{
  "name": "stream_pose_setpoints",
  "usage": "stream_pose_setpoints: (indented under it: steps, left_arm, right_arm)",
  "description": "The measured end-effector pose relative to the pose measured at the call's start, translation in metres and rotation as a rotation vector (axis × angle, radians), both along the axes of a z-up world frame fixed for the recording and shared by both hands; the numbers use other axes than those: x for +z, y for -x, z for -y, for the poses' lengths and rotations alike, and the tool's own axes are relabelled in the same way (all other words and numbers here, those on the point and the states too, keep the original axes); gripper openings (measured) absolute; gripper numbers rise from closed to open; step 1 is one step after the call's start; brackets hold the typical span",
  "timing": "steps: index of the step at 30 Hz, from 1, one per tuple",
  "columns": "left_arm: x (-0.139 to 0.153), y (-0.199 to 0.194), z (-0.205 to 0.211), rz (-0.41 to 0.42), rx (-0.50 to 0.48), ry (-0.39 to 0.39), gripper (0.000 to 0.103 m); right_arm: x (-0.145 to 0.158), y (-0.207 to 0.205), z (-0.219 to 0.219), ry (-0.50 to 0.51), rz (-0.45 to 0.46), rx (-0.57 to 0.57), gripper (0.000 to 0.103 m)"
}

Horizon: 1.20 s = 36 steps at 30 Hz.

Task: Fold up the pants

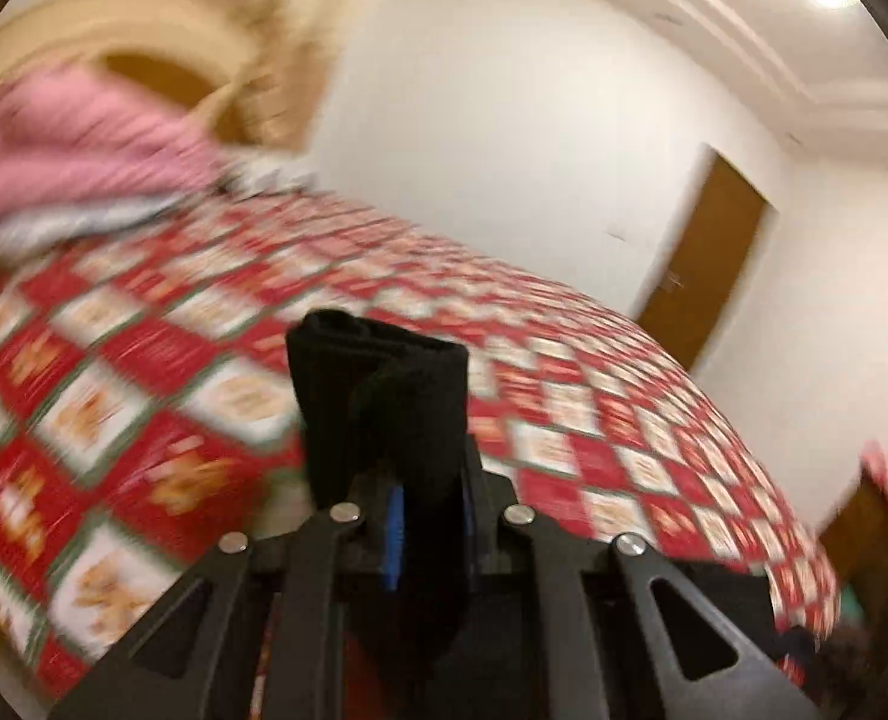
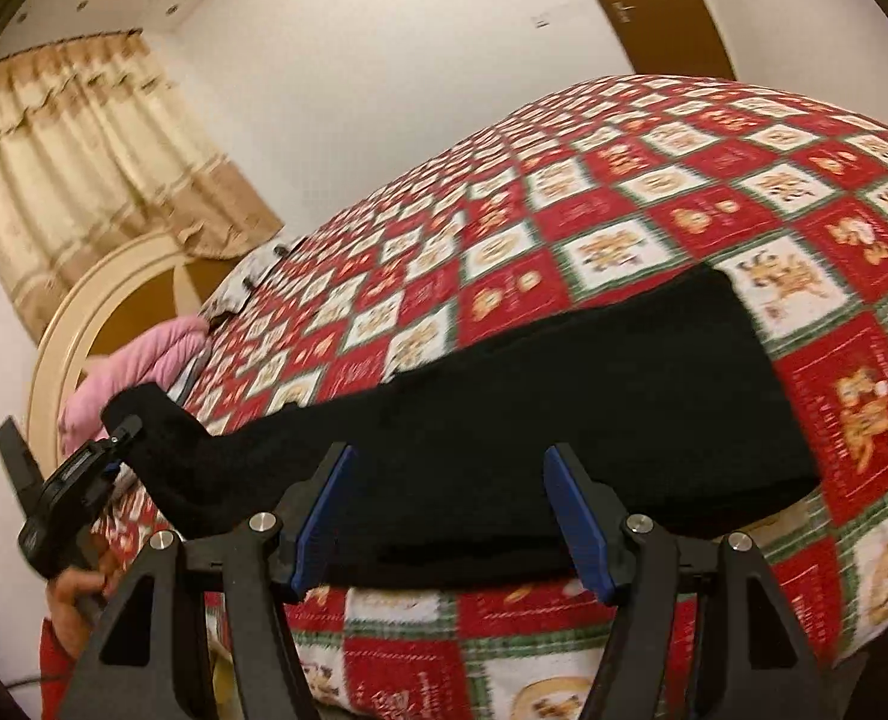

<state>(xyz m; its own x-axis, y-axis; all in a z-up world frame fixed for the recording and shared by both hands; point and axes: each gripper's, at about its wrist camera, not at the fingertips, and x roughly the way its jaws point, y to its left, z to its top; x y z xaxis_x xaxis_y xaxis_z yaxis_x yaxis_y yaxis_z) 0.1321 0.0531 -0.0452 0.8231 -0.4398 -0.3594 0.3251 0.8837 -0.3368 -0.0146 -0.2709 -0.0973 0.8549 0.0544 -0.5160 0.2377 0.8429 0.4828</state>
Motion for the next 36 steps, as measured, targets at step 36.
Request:
stream_pose_setpoints:
  steps: [36]
  left_arm:
    - [-0.066,0.073,0.144,0.067,-0.424,-0.284,0.015]
  right_arm:
    - [-0.028,-0.154,-0.045,-0.251,-0.14,0.403,0.069]
